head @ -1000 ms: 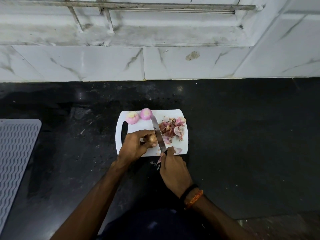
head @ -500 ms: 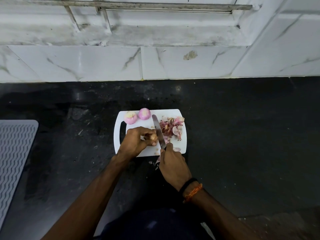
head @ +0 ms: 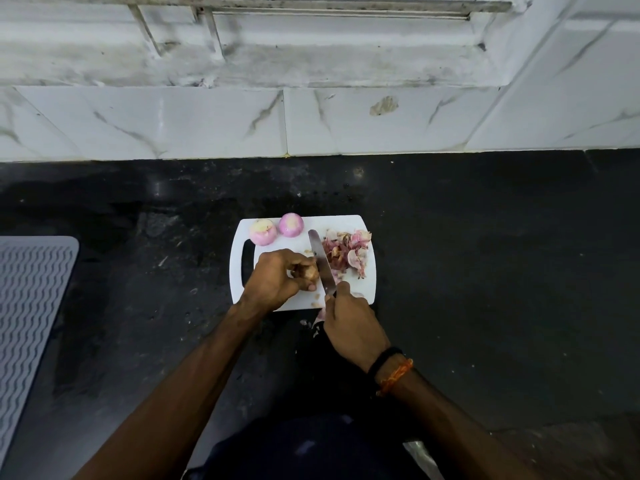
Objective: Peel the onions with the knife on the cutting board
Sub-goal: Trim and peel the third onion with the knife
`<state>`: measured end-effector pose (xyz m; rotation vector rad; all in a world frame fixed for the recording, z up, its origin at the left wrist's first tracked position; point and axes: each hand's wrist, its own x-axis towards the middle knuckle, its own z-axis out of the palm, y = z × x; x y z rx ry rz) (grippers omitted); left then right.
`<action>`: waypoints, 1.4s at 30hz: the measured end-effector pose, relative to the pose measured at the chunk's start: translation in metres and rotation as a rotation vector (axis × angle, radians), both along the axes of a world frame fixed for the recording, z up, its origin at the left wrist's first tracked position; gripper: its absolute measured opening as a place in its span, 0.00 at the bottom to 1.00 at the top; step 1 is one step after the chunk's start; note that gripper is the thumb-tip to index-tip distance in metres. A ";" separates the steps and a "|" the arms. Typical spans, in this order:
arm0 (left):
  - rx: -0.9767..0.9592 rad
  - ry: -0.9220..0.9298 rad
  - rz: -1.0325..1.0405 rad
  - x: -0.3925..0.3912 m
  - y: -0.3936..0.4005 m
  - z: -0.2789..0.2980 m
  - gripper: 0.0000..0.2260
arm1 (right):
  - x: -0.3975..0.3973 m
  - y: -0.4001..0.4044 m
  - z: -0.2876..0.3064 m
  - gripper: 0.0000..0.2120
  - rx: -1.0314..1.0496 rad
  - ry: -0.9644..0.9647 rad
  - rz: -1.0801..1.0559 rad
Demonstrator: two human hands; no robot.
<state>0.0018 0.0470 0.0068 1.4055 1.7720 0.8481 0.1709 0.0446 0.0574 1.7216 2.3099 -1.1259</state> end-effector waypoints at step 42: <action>-0.070 -0.242 0.056 0.000 -0.004 0.010 0.13 | 0.002 -0.015 -0.014 0.15 0.050 -0.055 0.065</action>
